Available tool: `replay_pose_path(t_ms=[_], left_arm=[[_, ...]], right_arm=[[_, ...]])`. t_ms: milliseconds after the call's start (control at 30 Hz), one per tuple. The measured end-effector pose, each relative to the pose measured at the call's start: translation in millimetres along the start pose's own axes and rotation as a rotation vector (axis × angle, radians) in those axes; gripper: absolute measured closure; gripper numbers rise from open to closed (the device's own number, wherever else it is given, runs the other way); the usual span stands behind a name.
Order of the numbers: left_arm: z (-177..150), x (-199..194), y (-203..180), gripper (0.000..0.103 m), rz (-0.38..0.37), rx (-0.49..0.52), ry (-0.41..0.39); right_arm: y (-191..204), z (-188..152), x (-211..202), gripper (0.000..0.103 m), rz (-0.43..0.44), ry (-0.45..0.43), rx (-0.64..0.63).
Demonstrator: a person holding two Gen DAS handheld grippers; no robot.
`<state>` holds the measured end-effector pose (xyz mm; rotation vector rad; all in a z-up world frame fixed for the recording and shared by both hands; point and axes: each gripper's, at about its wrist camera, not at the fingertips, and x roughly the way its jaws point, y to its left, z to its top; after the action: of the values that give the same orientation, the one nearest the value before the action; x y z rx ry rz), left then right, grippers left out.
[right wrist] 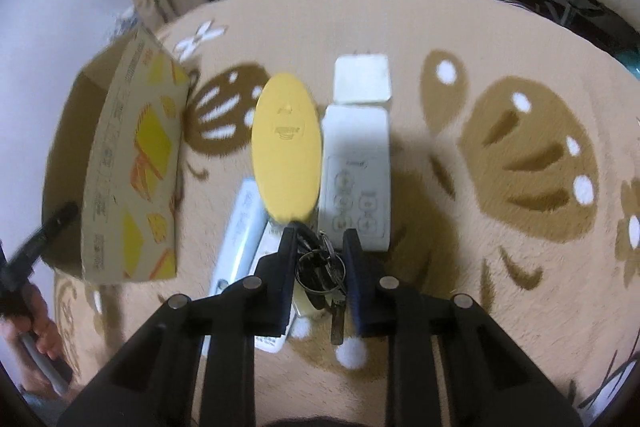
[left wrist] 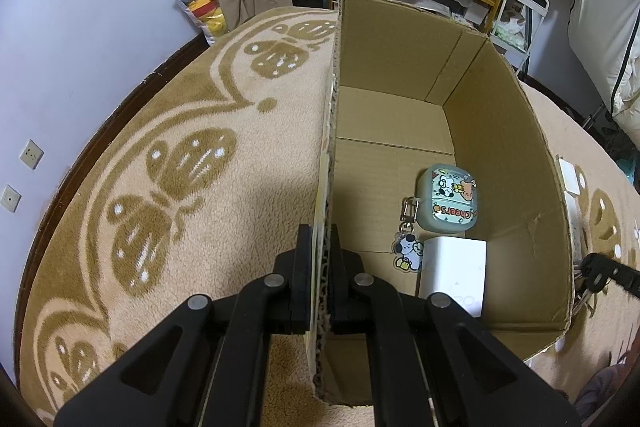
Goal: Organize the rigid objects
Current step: 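Move the right tool back to the pile and grasp the key ring, then carry the key ring into the box and open the right tool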
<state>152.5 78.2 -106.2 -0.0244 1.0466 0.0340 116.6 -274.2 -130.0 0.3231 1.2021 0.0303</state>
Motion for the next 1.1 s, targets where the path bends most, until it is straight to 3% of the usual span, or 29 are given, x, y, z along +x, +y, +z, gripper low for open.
replay_pose_path(t_ms=[500,733,1100], left_arm=[[0.7,0.8,0.7,0.097,0.004,0.003,0.001],[0.8,0.7,0.8,0.097,0.004,0.004,0.000],[2.1,2.3,1.5,0.097,0.014,0.006,0.012]], right_arm=[[41.2,31.3,-35.8,0.079,0.086,-0.128,-0.060],[92.0,52.5,-57.0,0.079,0.146,-0.172,-0.139],[167.1,56.6,-64.5,0.079,0.238,-0.197,-0.274]])
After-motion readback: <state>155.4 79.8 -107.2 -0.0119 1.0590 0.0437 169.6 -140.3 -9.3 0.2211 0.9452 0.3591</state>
